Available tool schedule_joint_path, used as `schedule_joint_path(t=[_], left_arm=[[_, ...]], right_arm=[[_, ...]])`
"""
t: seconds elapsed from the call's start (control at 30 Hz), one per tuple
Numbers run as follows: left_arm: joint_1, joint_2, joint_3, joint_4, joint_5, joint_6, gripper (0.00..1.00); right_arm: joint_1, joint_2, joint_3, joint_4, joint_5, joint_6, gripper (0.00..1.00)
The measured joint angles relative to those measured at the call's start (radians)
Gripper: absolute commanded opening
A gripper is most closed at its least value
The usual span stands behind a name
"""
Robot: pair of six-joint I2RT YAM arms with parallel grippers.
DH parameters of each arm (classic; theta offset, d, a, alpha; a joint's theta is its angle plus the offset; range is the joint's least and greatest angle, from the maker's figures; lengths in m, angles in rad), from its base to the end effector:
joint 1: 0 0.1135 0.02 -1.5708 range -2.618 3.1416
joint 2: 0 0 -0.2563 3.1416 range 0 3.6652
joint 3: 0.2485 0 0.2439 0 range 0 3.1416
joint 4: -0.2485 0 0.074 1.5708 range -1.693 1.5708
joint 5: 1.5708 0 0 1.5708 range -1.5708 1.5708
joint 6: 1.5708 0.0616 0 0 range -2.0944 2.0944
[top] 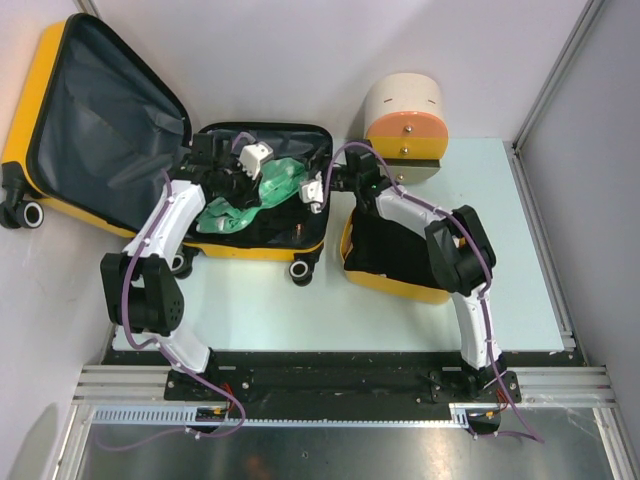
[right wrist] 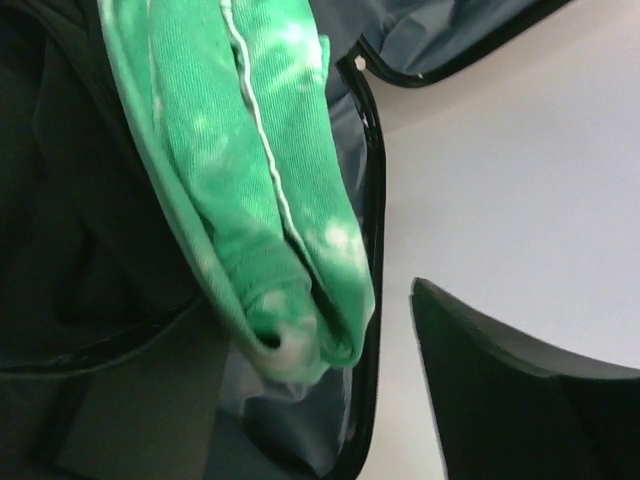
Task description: Open, take out, and arrange the luggage
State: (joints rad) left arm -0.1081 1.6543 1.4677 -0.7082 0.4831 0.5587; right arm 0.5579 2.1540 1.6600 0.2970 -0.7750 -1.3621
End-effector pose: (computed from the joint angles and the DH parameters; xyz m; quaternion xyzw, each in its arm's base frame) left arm 0.3600 -0.0679 0.2837 0.3747 0.8396 -0.1480 0.3643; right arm 0.4128 0.3084 0.2451 -0.7239 0.2143 0.0391 0.6546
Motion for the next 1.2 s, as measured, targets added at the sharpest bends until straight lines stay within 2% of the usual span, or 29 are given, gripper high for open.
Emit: schedule_joint_path(t=[0.07, 0.1, 0.13, 0.17, 0.2, 0.27, 0.3, 0.33, 0.5, 0.57, 0.77, 1.1, 1.13, 1.2], left_arm=[[0.000, -0.001, -0.005, 0.003, 0.000, 0.001, 0.27], [0.000, -0.003, -0.011, 0.003, 0.000, 0.003, 0.39], [0.000, -0.003, -0.015, 0.005, 0.000, 0.006, 0.56], [0.002, -0.005, -0.019, 0.009, 0.000, 0.006, 0.62], [0.005, -0.008, -0.020, 0.010, 0.004, 0.011, 0.67], [0.021, -0.024, -0.024, -0.005, 0.026, -0.003, 0.77], [0.030, -0.035, -0.024, -0.008, 0.029, -0.006, 0.80], [0.044, -0.049, -0.024, -0.012, 0.036, -0.011, 0.81], [0.108, -0.148, -0.028, -0.012, 0.037, -0.036, 0.84], [0.111, -0.193, -0.039, -0.011, 0.035, -0.047, 0.88], [0.103, -0.269, -0.125, 0.012, 0.015, -0.115, 0.89], [-0.010, -0.274, -0.280, 0.110, -0.205, -0.204, 0.91], [-0.019, -0.274, -0.285, 0.121, -0.235, -0.213, 0.99], [-0.032, -0.274, -0.293, 0.145, -0.294, -0.227, 1.00]], right_arm=[[0.010, 0.016, 0.038, -0.042, -0.007, -0.032, 0.62], [0.016, 0.029, 0.068, -0.061, -0.008, -0.043, 0.53], [0.019, 0.042, 0.097, -0.073, -0.008, -0.049, 0.48], [0.023, 0.051, 0.119, -0.085, -0.004, -0.053, 0.42], [0.024, 0.058, 0.135, -0.093, 0.000, -0.053, 0.29], [0.027, 0.071, 0.162, -0.097, 0.012, -0.033, 0.17], [0.029, 0.075, 0.169, -0.096, 0.019, -0.019, 0.03], [0.030, 0.079, 0.174, -0.094, 0.029, 0.004, 0.00], [0.031, 0.081, 0.175, -0.053, 0.061, 0.133, 0.00], [0.037, 0.081, 0.176, -0.027, 0.078, 0.198, 0.00], [0.070, 0.107, 0.256, 0.002, 0.173, 0.412, 0.00], [0.121, 0.112, 0.275, 0.034, 0.301, 0.551, 0.00], [0.122, 0.112, 0.275, 0.034, 0.307, 0.555, 0.00], [0.122, 0.112, 0.276, 0.034, 0.319, 0.562, 0.00]])
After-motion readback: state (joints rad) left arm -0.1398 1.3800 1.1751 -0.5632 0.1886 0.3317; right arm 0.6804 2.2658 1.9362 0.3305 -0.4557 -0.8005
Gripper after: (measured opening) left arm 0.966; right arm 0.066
